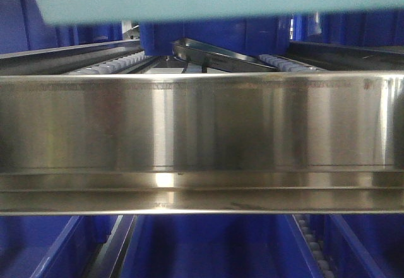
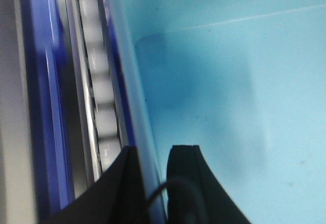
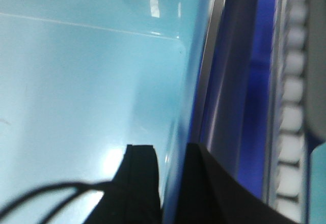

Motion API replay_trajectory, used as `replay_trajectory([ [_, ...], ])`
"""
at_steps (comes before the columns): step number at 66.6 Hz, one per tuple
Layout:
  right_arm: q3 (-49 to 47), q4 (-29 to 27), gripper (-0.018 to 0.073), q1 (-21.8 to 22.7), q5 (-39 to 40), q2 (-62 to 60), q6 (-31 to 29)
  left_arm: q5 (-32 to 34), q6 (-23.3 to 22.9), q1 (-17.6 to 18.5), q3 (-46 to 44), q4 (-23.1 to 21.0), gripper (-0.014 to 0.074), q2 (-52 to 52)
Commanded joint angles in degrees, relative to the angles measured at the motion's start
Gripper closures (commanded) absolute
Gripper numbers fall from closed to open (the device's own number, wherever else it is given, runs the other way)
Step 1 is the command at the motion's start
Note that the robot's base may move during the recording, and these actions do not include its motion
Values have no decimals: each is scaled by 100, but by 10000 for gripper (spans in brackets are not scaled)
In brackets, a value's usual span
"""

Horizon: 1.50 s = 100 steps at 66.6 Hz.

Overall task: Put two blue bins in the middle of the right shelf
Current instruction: 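Lift the light-blue bin off the roller shelf with both grippers, then pull the held bin back toward the robot, clear of the shelf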

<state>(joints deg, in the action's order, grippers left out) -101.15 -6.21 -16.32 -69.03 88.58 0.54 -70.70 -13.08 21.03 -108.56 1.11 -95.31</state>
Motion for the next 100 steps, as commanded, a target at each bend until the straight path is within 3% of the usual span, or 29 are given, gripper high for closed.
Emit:
replay_trajectory([
  [1,-396,52,712,-18,135,-173,-102,73,61,26,-534,-111,708,219],
  [15,-956,52,712,-18,71,-196,-102,73,61,26,-1247,-111,708,228],
  [42,-957,52,712,-18,57,-186,-102,73,61,26,-1247,-81,708,228],
  [84,-957,52,712,-18,737,-186,-102,157,61,26,-1247,-69,708,228],
  [100,-957,52,712,-18,1308,-186,-102,829,61,26,-1247,233,708,228],
])
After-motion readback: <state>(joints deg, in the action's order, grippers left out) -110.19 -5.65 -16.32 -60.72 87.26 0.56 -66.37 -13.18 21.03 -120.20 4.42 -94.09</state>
